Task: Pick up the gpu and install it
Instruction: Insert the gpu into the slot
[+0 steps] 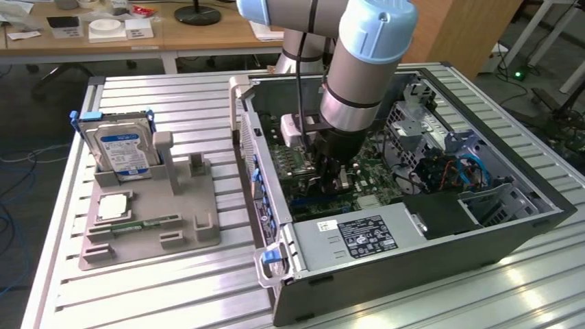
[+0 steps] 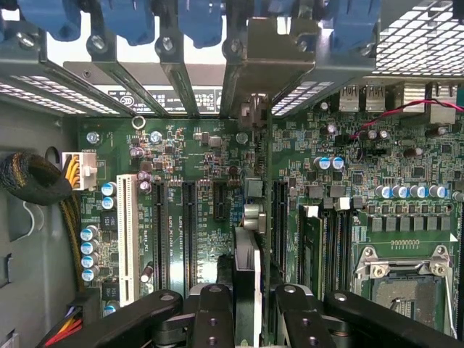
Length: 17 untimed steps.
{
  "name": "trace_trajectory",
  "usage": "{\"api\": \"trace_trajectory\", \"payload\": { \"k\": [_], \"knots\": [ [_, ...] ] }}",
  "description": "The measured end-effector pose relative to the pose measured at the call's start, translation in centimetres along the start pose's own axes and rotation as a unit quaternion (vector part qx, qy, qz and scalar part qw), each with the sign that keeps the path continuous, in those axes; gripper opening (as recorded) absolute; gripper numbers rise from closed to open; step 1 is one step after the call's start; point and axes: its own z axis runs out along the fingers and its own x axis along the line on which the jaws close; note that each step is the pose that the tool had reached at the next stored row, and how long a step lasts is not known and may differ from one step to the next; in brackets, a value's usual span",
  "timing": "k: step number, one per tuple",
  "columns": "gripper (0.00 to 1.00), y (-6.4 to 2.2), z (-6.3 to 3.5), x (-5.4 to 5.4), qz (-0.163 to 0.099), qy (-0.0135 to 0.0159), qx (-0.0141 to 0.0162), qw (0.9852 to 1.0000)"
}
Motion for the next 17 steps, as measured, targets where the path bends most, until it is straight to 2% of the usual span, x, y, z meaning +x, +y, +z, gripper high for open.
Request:
{"api": "trace_trajectory", "payload": {
  "k": [17],
  "knots": [
    [0.27,-0.05,0.18,-0.04,0.000,0.0001,-0.0001,1.0000]
  ]
}}
